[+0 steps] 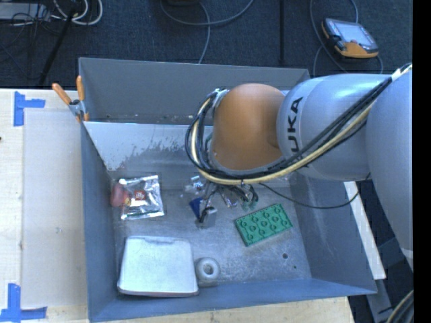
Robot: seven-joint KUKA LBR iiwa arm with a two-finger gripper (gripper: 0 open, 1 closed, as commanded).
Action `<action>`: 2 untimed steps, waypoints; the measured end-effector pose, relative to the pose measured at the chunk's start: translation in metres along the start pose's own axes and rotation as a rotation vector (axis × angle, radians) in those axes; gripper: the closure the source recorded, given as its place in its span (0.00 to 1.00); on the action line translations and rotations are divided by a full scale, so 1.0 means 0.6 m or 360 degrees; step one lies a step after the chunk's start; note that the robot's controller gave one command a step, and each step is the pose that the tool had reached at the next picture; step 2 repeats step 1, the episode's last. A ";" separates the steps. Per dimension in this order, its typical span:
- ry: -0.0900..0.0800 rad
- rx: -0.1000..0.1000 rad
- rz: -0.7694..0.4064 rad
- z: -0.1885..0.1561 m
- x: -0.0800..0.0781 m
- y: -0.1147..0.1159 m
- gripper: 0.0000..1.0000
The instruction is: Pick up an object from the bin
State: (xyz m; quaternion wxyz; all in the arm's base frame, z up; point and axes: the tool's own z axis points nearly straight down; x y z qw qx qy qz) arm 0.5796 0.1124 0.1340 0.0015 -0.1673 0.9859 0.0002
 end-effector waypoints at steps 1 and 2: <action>0.0001 -0.0001 0.0007 -0.022 -0.001 0.000 1.00; 0.0001 -0.0001 0.0007 -0.022 -0.001 0.000 1.00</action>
Offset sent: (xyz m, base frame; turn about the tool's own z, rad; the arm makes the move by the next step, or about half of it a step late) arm 0.0001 0.0000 0.0128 0.0000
